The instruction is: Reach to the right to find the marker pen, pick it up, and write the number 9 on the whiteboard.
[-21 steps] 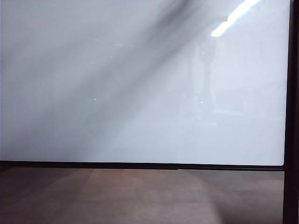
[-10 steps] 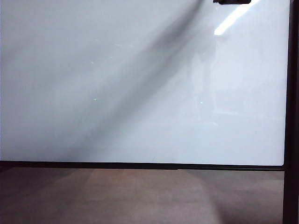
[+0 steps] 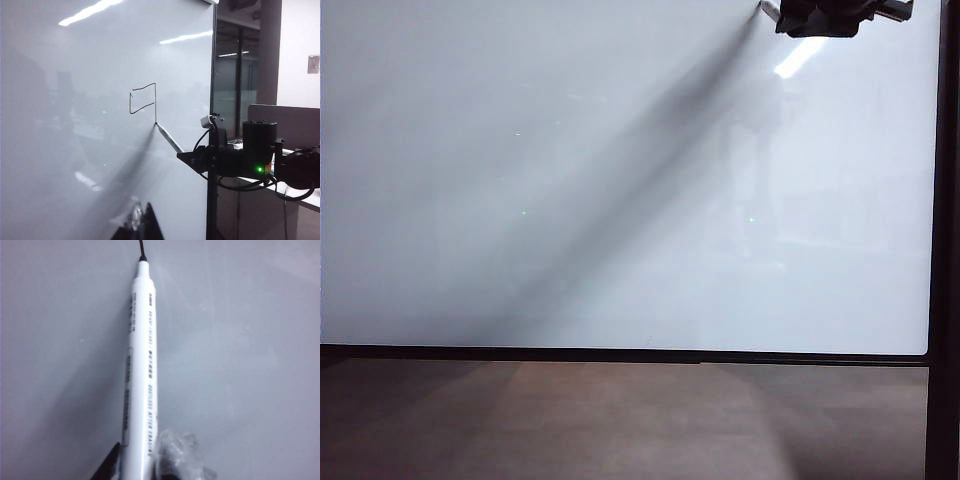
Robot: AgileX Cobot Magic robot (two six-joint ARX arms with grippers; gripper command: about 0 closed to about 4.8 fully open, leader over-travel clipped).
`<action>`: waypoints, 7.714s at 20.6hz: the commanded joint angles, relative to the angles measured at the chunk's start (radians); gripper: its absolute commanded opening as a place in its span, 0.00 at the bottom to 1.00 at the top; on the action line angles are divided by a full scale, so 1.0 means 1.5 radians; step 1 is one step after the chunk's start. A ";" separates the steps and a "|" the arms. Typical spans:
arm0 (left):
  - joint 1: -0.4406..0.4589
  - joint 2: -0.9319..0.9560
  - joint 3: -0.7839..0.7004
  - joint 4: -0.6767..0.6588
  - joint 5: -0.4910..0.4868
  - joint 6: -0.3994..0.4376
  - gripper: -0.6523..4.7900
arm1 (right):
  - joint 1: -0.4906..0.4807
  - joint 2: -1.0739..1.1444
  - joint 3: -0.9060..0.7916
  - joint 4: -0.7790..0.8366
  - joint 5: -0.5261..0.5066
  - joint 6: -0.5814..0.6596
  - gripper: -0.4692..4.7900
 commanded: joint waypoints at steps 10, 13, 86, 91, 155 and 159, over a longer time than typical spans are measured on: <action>-0.001 0.000 0.002 0.008 0.001 0.001 0.11 | 0.037 0.023 0.000 0.043 -0.015 0.012 0.08; -0.001 0.000 0.002 0.009 0.001 0.001 0.11 | 0.052 0.036 0.000 0.052 -0.014 0.019 0.08; 0.393 -0.226 -0.460 -0.152 -0.164 0.001 0.11 | -0.332 -0.364 -0.220 -0.104 -0.095 -0.009 0.09; 0.393 -0.226 -0.504 -0.078 -0.164 0.002 0.11 | -0.299 -0.418 -0.242 -0.109 -0.092 -0.010 0.08; 0.294 -0.226 -0.519 -0.008 -0.178 0.002 0.11 | -0.232 -0.972 -0.764 -0.179 -0.077 -0.042 0.09; 0.294 -0.226 -0.519 -0.008 -0.177 0.002 0.11 | -0.231 -0.972 -0.764 -0.204 -0.077 -0.042 0.09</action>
